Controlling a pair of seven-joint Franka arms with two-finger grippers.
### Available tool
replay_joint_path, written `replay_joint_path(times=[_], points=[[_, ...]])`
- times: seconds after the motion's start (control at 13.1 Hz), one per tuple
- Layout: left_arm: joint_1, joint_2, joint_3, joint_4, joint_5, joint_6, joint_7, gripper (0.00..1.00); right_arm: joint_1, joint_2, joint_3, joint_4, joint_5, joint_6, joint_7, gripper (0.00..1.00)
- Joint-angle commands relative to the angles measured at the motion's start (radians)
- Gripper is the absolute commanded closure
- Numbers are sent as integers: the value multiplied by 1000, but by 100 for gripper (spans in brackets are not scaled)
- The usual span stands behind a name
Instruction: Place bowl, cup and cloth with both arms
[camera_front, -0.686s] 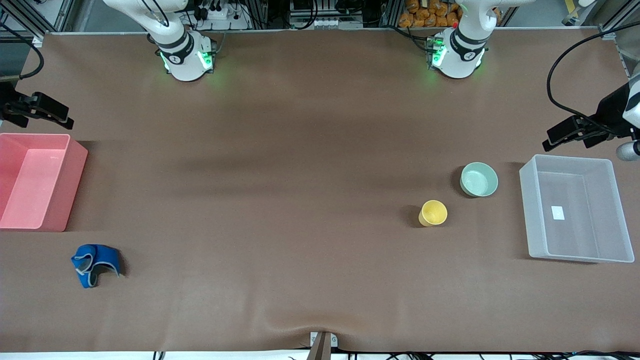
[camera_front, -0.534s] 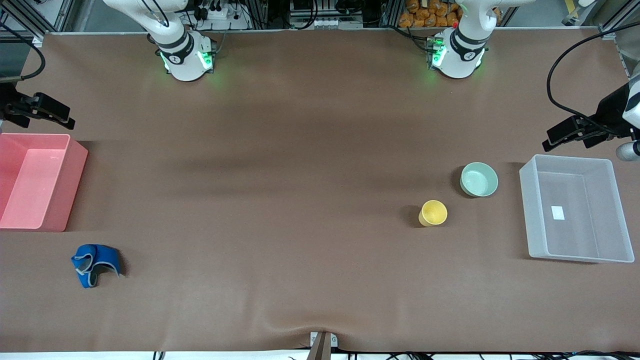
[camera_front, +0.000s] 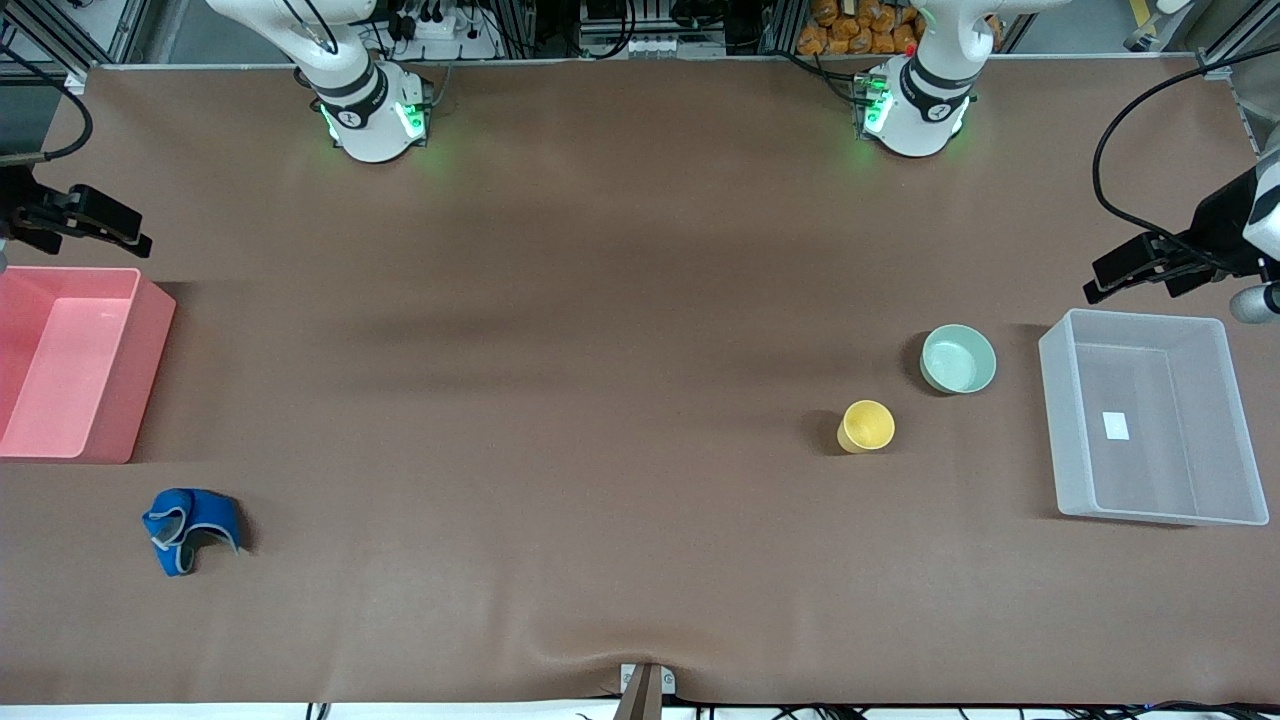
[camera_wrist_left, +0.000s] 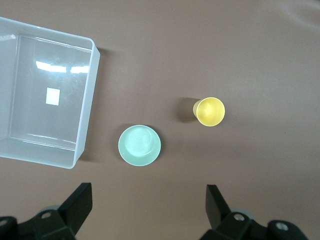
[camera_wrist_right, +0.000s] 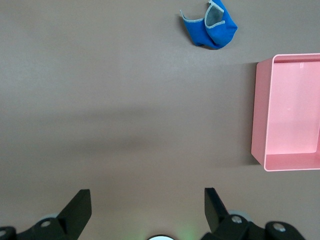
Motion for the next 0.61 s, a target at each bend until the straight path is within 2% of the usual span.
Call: replay_joint_path(times=[0.0,0.53], points=[[2,11,1,8,-24,-14,7,0,-4,12,4,21,15,-16,12,0],[-7,63,-10,-4,-24,26,-13,0,-6,18,4,14,15,-16,14,0]])
